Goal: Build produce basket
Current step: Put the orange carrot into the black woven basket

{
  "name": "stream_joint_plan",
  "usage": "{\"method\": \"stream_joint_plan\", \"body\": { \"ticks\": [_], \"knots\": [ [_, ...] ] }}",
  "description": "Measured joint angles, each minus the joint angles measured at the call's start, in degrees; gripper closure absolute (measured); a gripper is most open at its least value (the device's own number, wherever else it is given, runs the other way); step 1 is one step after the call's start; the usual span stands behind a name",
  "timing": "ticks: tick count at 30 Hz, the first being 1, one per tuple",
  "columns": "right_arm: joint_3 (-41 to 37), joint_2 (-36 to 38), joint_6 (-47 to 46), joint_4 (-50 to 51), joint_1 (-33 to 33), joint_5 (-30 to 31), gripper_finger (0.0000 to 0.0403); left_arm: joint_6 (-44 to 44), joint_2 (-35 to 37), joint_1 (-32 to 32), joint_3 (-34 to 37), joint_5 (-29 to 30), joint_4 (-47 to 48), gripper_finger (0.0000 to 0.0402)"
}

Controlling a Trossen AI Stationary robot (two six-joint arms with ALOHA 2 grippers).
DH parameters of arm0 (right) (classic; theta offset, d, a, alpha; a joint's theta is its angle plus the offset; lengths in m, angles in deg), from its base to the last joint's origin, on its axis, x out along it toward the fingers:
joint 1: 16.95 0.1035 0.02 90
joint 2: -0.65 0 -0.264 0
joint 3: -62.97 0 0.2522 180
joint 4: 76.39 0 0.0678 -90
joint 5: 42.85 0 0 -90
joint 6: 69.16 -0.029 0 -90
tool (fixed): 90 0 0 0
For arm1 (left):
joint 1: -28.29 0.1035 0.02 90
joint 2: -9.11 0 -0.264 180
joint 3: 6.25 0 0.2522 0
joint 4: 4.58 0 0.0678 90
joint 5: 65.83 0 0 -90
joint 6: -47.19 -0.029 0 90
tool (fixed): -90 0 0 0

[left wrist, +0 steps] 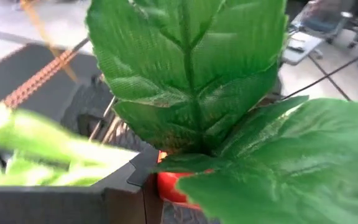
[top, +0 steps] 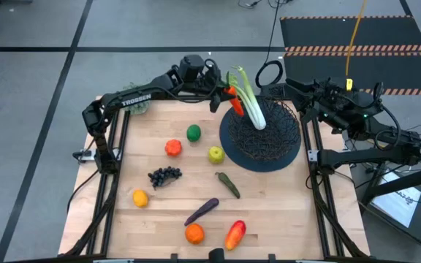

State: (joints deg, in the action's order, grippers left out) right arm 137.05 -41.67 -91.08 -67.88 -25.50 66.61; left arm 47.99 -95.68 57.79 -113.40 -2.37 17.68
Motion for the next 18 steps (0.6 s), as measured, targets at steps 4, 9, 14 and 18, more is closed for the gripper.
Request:
{"method": "stream_joint_plan", "body": {
  "ticks": [4, 9, 14, 18],
  "knots": [
    [0.00, 0.16, 3.14, -0.02, 0.00, 0.00, 0.0209, -0.38, 0.00, -0.28, 2.79, 7.88, 0.32, 0.0238],
    [0.00, 0.72, 5.74, 0.03, -0.01, 0.00, 0.0209, 0.76, 0.00, -0.82, 3.57, 11.83, 0.11, 0.0238],
    [0.00, 1.81, 6.17, 0.00, -0.02, 0.00, 0.0209, 2.11, 0.00, -2.18, 3.57, 11.60, -4.39, 0.0238],
    [0.00, 2.64, 6.79, 0.65, -0.02, 0.04, 0.0209, 2.45, -0.72, -3.77, 3.51, 11.03, -8.28, 0.0238]
  ]
}}
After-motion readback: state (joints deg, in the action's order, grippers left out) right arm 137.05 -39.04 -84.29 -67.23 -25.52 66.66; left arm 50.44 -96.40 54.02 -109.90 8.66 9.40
